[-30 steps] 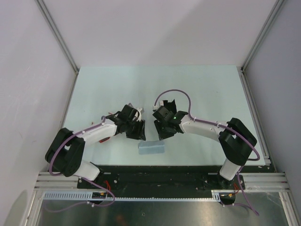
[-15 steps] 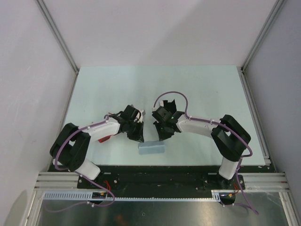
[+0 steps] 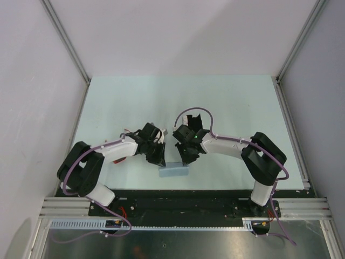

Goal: Organize the sunglasses

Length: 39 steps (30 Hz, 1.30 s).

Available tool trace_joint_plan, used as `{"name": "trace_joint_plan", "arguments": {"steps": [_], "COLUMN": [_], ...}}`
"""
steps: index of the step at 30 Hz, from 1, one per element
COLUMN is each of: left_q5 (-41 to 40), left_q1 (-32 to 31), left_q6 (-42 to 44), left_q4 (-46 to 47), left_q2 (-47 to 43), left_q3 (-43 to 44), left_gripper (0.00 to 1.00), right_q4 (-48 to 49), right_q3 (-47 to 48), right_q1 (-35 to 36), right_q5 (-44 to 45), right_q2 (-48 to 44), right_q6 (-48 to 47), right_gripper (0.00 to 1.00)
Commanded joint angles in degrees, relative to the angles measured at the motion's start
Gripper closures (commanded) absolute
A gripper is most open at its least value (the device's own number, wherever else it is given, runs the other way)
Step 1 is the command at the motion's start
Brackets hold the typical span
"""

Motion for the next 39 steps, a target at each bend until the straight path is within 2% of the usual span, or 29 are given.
{"name": "trace_joint_plan", "arguments": {"steps": [1, 14, 21, 25, 31, 39], "left_q5": [1.47, 2.61, 4.81, 1.92, -4.93, -5.65], "left_q1": [-0.78, -1.05, -1.05, -1.05, -0.96, 1.76], "left_q6": [0.61, -0.62, 0.00, -0.35, -3.95, -6.42], "left_q4": [0.24, -0.02, -0.81, -1.61, -1.70, -1.87], "left_q2": [-2.40, -5.65, -10.40, -12.51, -11.90, -8.56], "left_q3": [-1.40, -4.21, -6.15, -6.06, -2.38, -0.35], "left_gripper": [0.77, 0.76, 0.75, 0.73, 0.73, 0.73], "right_q4": [-1.58, -5.36, -6.85, -7.38, -1.34, 5.36], "right_q3": [0.25, 0.16, -0.45, -0.63, -0.63, 2.44], "right_q1": [0.73, 2.13, 2.48, 2.14, -0.68, -0.85], "right_q5": [-0.50, -2.09, -4.11, -2.62, -3.05, -4.20], "right_q2": [-0.81, -1.77, -3.36, -6.60, -8.46, 0.06], "right_q6": [-0.69, -1.48, -1.83, -1.66, -0.86, 0.54], "right_gripper": [0.83, 0.83, 0.80, 0.80, 0.79, 0.82]}}
